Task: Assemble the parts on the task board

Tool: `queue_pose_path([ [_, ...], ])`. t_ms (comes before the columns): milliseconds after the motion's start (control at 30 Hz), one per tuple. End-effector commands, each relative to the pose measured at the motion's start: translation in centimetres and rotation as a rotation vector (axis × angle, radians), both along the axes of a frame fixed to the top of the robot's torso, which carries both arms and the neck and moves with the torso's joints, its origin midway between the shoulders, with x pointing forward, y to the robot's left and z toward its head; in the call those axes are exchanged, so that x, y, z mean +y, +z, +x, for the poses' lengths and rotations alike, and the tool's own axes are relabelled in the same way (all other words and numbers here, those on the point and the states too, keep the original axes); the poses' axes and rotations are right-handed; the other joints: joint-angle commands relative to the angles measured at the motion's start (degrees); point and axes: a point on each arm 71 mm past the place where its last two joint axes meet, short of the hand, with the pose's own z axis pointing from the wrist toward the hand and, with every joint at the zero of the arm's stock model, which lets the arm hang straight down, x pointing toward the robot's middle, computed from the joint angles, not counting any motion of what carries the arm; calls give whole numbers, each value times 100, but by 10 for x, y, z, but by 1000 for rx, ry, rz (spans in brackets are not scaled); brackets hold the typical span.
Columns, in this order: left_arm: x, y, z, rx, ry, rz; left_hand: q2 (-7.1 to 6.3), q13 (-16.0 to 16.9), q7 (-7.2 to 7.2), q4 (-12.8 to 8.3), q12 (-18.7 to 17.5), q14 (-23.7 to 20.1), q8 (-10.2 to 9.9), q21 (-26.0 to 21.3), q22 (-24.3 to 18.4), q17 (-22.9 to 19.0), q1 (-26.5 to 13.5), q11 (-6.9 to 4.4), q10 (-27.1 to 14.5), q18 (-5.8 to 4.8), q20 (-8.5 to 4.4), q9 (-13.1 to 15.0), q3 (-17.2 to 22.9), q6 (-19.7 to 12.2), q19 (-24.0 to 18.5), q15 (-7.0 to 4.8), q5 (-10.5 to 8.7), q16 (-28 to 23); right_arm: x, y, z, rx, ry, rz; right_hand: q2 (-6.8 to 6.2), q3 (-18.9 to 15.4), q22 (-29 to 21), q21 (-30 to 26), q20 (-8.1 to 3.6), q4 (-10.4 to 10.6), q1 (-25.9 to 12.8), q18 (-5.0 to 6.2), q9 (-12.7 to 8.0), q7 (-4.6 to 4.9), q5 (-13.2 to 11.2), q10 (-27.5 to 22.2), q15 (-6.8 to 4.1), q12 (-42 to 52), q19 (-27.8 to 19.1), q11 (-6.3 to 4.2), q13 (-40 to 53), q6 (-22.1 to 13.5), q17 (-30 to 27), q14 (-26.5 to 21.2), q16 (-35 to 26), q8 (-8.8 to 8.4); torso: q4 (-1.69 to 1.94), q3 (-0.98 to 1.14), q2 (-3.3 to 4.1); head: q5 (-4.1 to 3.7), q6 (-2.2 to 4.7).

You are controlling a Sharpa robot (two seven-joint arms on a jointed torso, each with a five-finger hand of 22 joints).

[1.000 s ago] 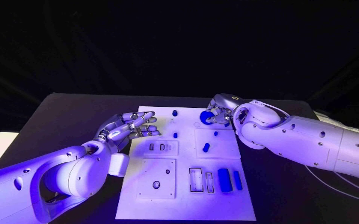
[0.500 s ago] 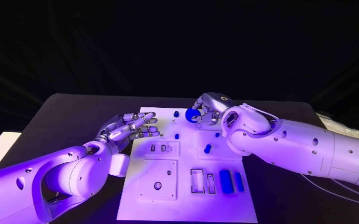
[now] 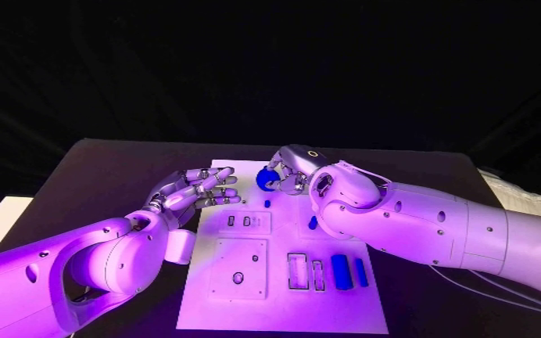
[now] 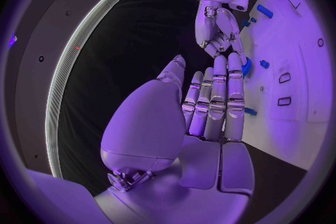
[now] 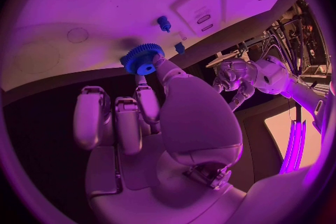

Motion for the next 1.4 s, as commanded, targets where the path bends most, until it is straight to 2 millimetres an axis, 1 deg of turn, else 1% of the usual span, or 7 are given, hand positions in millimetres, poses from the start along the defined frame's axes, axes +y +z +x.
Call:
queue_pose_path([
  [33,-3,2,0,-7,-20,-14,33,-9,17,-42,-14,16,-33,-4,2,10,-33,5,-30,48,-14,-5,4,-23,45,11,-22,-3,4,-3,2,-11,12,-41,-37,34,-9,10,-29,-9,-40,-97,30,-80,35,26,-25,-40,14,2,-1,181,877,468,0,-27,-1,1,-2,-4,-5],
  [233,-2,1,0,-6,-19,-14,33,-9,17,-42,-14,16,-33,-4,2,10,-33,5,-30,48,-14,-5,4,-23,45,11,-22,-3,11,-7,6,-12,12,-63,-87,41,-19,5,-25,-2,-77,-95,26,-69,57,6,-19,-77,9,11,-26,165,876,467,-1,-49,-8,10,-3,20,-15],
  [500,-3,1,0,-4,-22,-14,33,-9,17,-42,-14,16,-33,-4,2,10,-33,5,-30,48,-14,-5,4,-23,45,11,-22,-3,19,-11,12,-9,7,-86,-161,44,-80,-28,-12,23,-149,-84,11,-41,72,-85,-1,-236,-24,34,-153,102,842,459,-19,-105,2,5,0,7,-12],
  [733,-2,1,0,3,-22,-10,33,-9,17,-42,-14,16,-33,-4,2,10,-33,5,-30,48,-14,-5,4,-23,45,11,-22,-3,20,-14,15,-2,11,-107,-346,-22,-375,-189,51,84,-296,-29,-60,55,260,-458,71,-873,-184,120,-679,-225,710,425,-92,-282,-7,7,-1,19,-24],
  [1100,0,-1,0,20,-25,-2,40,-8,14,-50,-11,16,-34,-7,2,21,-35,3,-29,49,-14,-3,5,-20,48,10,-22,-5,17,-15,15,21,19,-97,-477,-221,-586,-316,117,229,-431,11,-60,128,453,-639,137,-1156,-289,193,-925,-607,646,409,-139,-281,-2,8,-4,0,-37],
  [1267,1,-1,0,22,-26,-1,38,-9,15,-55,-13,13,-38,-8,2,25,-34,4,-35,49,-14,-4,4,-25,48,10,-23,-7,16,-13,13,9,28,-68,-507,-358,-581,-319,125,322,-503,10,-50,128,521,-611,141,-1115,-280,197,-903,-610,654,412,-139,-266,-12,13,0,5,-37],
  [1400,1,-1,0,23,-25,0,37,-10,17,-62,-16,11,-43,-10,2,30,-32,6,-44,48,-14,-4,3,-30,49,11,-23,-10,15,-14,13,29,33,-50,-448,-479,-545,-302,124,474,-628,3,-37,115,589,-508,137,-950,-253,189,-773,-548,675,419,-132,-237,-11,9,-3,1,-32],
])
